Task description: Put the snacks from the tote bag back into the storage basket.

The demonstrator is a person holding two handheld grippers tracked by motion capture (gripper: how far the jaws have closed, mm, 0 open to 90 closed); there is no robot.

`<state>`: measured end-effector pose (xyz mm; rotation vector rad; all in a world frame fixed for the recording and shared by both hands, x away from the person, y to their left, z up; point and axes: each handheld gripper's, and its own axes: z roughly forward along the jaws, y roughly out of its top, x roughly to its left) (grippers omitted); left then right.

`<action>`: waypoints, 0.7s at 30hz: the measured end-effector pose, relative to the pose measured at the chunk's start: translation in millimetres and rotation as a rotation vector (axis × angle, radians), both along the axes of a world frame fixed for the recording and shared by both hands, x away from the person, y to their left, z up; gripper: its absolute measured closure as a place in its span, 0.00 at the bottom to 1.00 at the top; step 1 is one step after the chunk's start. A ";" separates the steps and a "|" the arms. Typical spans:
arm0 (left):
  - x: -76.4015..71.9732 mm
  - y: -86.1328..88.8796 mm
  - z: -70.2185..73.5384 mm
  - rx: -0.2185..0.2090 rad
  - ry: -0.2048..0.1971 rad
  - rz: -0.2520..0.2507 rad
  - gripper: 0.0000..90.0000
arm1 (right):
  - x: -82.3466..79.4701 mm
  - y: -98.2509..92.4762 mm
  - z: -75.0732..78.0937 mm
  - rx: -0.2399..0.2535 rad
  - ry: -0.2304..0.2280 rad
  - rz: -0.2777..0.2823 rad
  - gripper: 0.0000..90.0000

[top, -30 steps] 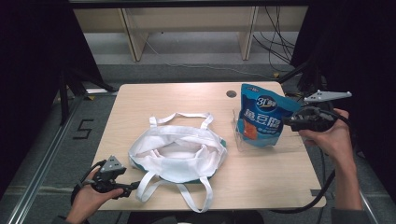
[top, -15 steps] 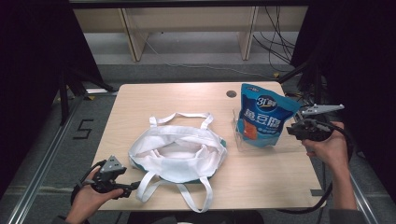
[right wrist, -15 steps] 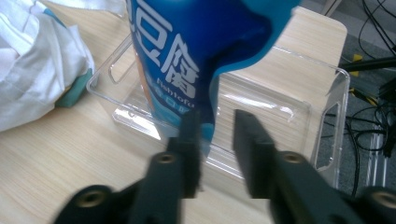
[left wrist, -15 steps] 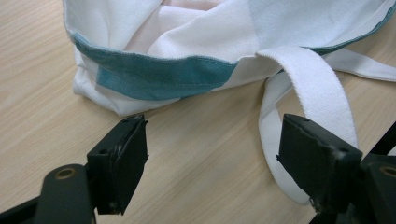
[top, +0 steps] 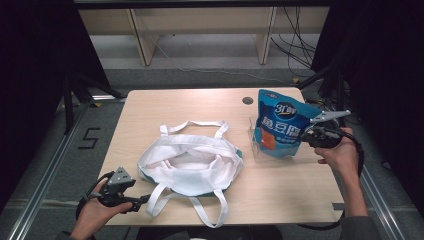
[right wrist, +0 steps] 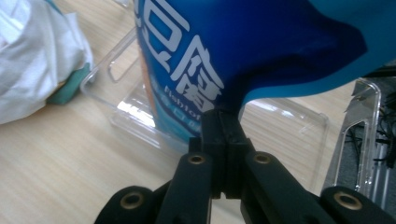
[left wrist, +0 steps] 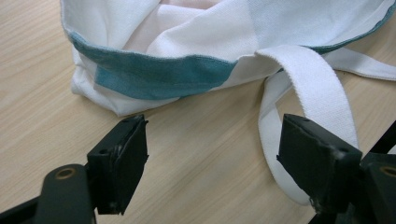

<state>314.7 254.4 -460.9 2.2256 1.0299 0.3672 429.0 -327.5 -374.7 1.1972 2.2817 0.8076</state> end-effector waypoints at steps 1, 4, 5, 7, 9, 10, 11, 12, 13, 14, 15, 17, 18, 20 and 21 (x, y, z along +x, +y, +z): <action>0.2 0.0 0.0 0.001 0.001 -0.003 0.26 | 1.8 -0.2 -1.2 -0.003 -0.006 -0.006 1.00; 0.3 0.1 0.1 0.007 0.000 -0.012 0.26 | 5.7 -2.8 -2.3 -0.029 0.009 -0.018 1.00; 0.3 0.4 0.3 0.007 0.001 -0.014 0.26 | 7.2 -4.5 -2.8 -0.038 0.004 -0.020 1.00; 0.6 0.0 -0.2 0.005 0.001 -0.013 0.26 | 10.0 -7.8 -3.6 -0.038 -0.004 -0.030 1.00; 0.4 0.0 -0.2 0.008 -0.001 -0.016 0.26 | 12.9 -10.5 -3.9 -0.040 -0.007 -0.033 1.00; 0.5 0.0 -0.3 0.008 -0.001 -0.016 0.26 | 15.1 -12.0 -4.8 -0.041 -0.016 -0.034 1.00; 0.6 -0.1 -0.5 0.007 0.000 -0.015 0.26 | 16.6 -11.8 -4.3 -0.025 0.002 -0.056 1.00; 0.7 -0.1 -0.5 0.008 0.001 -0.015 0.26 | 18.9 -12.9 -6.3 -0.022 -0.018 -0.061 1.00; 0.8 -0.1 -0.5 0.009 0.000 -0.017 0.26 | 20.8 -15.2 -6.3 -0.041 -0.011 -0.051 1.00; 0.7 -0.1 -0.4 0.006 0.000 -0.015 0.26 | 21.1 -13.5 -6.1 -0.018 0.006 -0.078 1.00; 0.7 -0.1 -0.4 0.006 -0.001 -0.015 0.26 | 22.5 -14.3 -7.0 -0.015 -0.002 -0.078 1.00; 1.0 -0.5 -0.7 0.010 -0.001 -0.013 0.26 | 24.4 -16.5 -7.3 -0.024 0.001 -0.078 1.00; 0.9 -0.6 -0.6 0.010 -0.001 -0.014 0.26 | 25.0 -16.7 -7.9 -0.020 -0.001 -0.083 1.00; 0.6 -0.2 0.1 0.010 0.001 -0.018 0.26 | 25.9 -17.5 -7.8 -0.022 -0.001 -0.083 1.00; 0.6 -0.1 0.2 0.010 0.001 -0.020 0.26 | 27.3 -19.7 -8.7 -0.042 -0.016 -0.065 1.00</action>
